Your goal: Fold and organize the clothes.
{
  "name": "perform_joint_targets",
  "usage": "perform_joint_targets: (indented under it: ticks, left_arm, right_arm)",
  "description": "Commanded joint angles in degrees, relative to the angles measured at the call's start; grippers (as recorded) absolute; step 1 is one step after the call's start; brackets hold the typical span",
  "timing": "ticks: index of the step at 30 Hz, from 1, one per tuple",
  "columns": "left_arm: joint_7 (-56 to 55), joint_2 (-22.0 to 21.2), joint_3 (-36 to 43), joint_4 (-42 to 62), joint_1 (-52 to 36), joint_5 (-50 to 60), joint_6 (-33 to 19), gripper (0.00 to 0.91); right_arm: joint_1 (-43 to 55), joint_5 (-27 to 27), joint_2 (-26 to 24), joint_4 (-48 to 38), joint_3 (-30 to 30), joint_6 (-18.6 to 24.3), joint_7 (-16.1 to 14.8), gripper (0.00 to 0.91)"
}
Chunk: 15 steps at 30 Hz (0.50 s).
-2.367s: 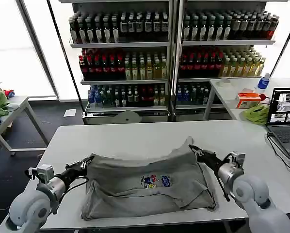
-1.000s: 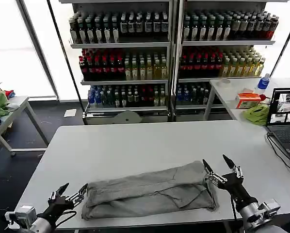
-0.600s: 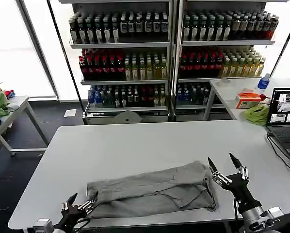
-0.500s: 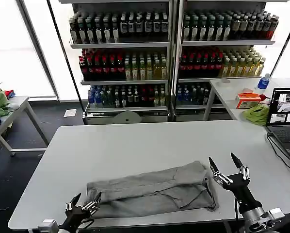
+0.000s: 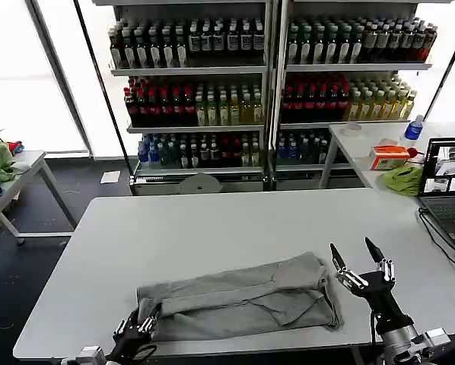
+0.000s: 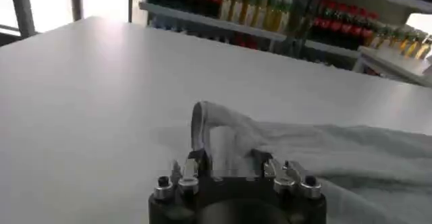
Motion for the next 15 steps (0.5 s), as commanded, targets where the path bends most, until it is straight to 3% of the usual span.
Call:
perform_joint_targets:
  ticks: [1,10,15]
  left_arm:
    - [0.00,-0.84,1.32,1.30,-0.40,0.14,-0.45,0.010]
    - [0.22,-0.52,0.95,0.39,-0.86,-0.64,-2.33,0.010]
    - [2.09,0.98,-3.78,-0.24,-1.15,-2.24,-2.46,0.010]
  right_arm:
    - [-0.08,0.09,0.14,0.18,0.01,0.48,0.14,0.907]
    - [-0.02,0.74,0.59,0.13,-0.05,0.12,0.12,0.907]
    - [0.11,1.08,0.70,-0.09,0.01,0.04,0.17,0.907]
